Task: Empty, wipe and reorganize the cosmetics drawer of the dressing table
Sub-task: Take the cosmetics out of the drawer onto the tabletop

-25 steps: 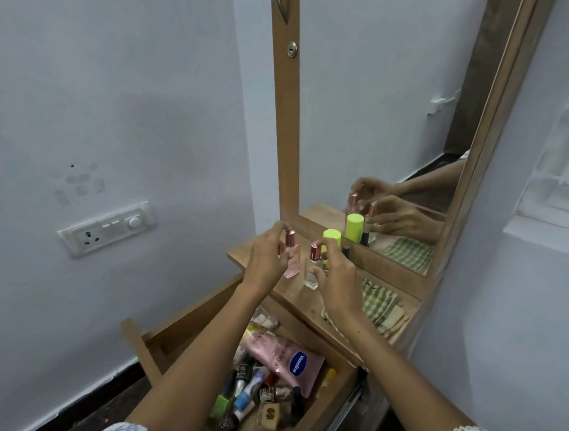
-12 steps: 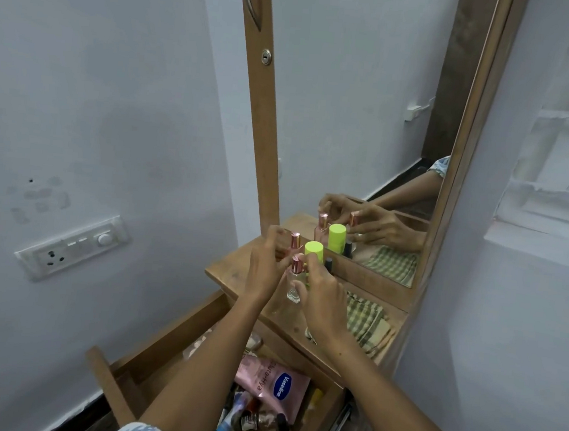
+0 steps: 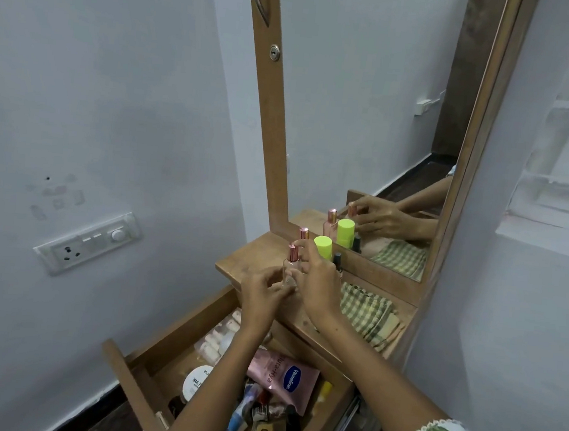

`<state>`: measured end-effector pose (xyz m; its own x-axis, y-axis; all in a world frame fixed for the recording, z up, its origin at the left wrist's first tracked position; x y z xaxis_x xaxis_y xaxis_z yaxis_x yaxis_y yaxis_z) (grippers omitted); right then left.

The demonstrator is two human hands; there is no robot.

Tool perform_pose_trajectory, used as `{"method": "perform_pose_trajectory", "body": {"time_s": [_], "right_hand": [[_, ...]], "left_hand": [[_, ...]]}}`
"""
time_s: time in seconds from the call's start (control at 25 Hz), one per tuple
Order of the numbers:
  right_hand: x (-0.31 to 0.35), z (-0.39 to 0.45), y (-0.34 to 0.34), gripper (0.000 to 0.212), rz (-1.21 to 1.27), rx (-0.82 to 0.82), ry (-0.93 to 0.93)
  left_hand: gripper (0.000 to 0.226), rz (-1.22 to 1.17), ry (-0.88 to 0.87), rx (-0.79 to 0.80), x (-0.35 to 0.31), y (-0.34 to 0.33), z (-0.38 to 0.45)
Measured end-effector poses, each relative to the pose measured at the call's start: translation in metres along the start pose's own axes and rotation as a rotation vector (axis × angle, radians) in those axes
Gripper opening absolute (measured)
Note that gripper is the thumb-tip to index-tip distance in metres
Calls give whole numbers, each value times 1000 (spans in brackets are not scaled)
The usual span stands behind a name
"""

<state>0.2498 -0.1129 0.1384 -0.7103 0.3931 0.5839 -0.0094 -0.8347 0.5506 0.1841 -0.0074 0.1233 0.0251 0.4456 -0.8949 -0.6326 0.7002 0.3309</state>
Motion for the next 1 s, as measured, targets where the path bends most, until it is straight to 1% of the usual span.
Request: {"method": "perform_pose_trajectory", "body": {"time_s": [0.08, 0.16, 0.24, 0.32, 0.4, 0.48, 0.6, 0.72, 0.84, 1.0], "right_hand": [[-3, 1, -5, 54, 80, 38, 3], [-4, 1, -3, 57, 131, 63, 21], [-6, -2, 10, 58, 141, 26, 21], [-8, -8, 25, 50, 143, -28, 21], [-9, -17, 34, 37, 147, -42, 21], [-14, -26, 39, 29, 155, -31, 10], [-20, -36, 47, 29, 163, -34, -1], [-23, -42, 51, 28, 158, -32, 3], [-22, -45, 52, 25, 146, -26, 21], [-12, -49, 51, 20, 149, -8, 51]], "left_hand": [[10, 60, -8, -134, -2, 5, 3], [13, 94, 18, -168, 3, 5, 7], [17, 94, 62, -188, 10, 6, 14], [16, 89, 102, -202, 18, 8, 23], [17, 98, 133, -188, 23, 7, 36], [18, 98, 152, -173, 26, 3, 48], [17, 122, 141, -165, 21, -9, 60], [21, 111, 145, -147, 18, -21, 65], [26, 117, 150, -95, 24, -29, 65], [27, 152, 121, -31, 23, -26, 49]]}}
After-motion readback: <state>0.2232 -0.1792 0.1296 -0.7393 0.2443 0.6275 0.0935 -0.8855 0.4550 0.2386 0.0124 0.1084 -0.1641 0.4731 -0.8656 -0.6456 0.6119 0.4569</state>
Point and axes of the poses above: each hand's wrist, its own z-axis towards the middle knuckle, its own y-axis out of the back of the hand, x = y × z, the point moved 9 cm from there along z, towards the middle knuckle, and after that the axes turned 12 degrees about y, right-handed, at the moved point
